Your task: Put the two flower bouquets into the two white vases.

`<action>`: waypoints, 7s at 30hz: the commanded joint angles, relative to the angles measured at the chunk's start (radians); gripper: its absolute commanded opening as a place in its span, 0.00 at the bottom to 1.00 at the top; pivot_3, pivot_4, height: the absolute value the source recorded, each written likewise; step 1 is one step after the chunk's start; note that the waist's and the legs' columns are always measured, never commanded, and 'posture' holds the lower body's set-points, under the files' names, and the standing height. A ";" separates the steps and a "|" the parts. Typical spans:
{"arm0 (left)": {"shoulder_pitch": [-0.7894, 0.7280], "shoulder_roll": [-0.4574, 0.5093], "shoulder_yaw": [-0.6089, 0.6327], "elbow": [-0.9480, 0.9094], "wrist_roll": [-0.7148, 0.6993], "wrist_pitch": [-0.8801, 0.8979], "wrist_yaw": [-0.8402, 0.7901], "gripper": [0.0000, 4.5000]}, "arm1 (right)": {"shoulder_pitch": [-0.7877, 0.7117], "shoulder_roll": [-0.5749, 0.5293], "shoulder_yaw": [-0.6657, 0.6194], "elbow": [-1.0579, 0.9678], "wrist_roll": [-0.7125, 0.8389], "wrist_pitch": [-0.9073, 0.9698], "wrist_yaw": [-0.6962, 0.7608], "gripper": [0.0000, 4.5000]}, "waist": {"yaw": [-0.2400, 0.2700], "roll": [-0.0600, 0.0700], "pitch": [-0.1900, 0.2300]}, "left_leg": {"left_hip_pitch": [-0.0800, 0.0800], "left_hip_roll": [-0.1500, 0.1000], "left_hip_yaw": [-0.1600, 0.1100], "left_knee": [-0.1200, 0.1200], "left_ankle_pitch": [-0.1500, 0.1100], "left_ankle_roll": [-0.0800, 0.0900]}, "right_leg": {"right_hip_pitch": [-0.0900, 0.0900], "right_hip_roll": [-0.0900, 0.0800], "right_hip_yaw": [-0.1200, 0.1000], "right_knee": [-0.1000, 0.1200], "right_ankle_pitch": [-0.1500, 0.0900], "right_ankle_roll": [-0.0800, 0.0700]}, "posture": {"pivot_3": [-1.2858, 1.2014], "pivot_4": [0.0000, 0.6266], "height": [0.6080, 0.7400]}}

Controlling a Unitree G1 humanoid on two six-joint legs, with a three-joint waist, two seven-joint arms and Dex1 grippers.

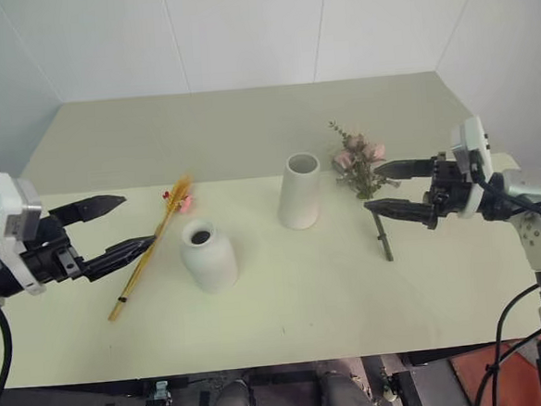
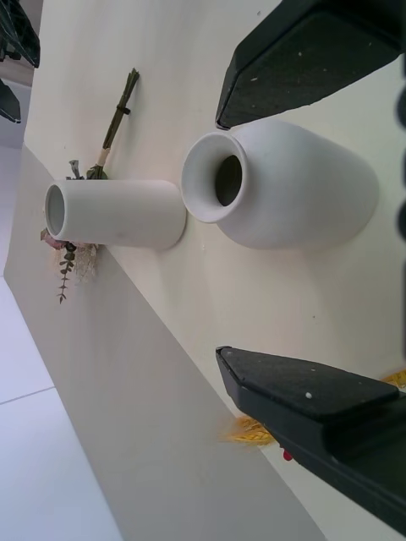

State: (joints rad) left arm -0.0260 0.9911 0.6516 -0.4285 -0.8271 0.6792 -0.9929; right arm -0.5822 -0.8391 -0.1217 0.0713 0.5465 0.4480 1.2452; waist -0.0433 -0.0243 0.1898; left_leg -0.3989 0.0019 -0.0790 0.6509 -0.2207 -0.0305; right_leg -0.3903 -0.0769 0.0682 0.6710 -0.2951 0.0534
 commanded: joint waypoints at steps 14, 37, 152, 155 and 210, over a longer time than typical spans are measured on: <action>-0.046 -0.006 -0.015 0.013 -0.020 -0.051 -0.026 1.00 | 0.021 -0.056 -0.023 -0.049 -0.022 0.018 -0.020 1.00 | -0.001 0.000 0.000 | 0.000 0.000 0.000 0.000 0.000 0.000 | 0.000 0.000 0.000 0.000 0.000 0.000 | 0.52 0.24 1.00; -0.244 0.009 -0.130 0.091 -0.058 -0.062 -0.106 1.00 | -0.462 0.197 0.446 0.493 -0.496 0.516 -0.536 1.00 | -0.001 0.001 0.000 | -0.011 -0.001 0.000 0.000 0.001 -0.001 | -0.013 0.000 0.001 0.002 0.001 -0.001 | 0.52 0.24 1.00; -0.488 0.102 -0.506 0.257 0.179 0.576 0.421 1.00 | -0.053 0.071 0.015 -0.150 0.080 0.042 -0.059 0.99 | -0.020 0.001 0.001 | -0.007 0.000 0.001 -0.002 0.002 -0.001 | -0.013 0.001 0.001 0.008 0.001 -0.002 | 0.52 0.24 1.00; -0.589 0.052 -0.608 0.342 0.243 0.625 0.460 1.00 | -0.049 0.051 0.022 -0.164 0.082 0.036 -0.007 0.99 | -0.017 0.001 0.001 | -0.007 0.000 0.001 -0.001 0.002 -0.001 | -0.013 0.001 0.001 0.008 0.001 -0.001 | 0.52 0.24 1.00; -0.810 -0.265 -0.064 0.227 0.001 0.336 0.302 0.00 | -0.038 0.056 0.029 -0.155 0.092 0.052 0.064 1.00 | 0.007 -0.001 0.000 | -0.013 -0.002 -0.001 0.009 0.002 -0.001 | -0.013 -0.001 0.000 0.010 0.002 0.000 | 0.52 0.24 1.00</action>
State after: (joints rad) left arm -0.8132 0.7223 0.5545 -0.1801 -0.7653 1.0456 -0.6648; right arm -0.6203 -0.7821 -0.0534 -0.0499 0.6118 0.4932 1.3207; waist -0.0362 -0.0251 0.1900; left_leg -0.4118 -0.0002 -0.0797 0.6599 -0.2186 -0.0317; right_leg -0.4035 -0.0777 0.0680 0.6809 -0.2935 0.0533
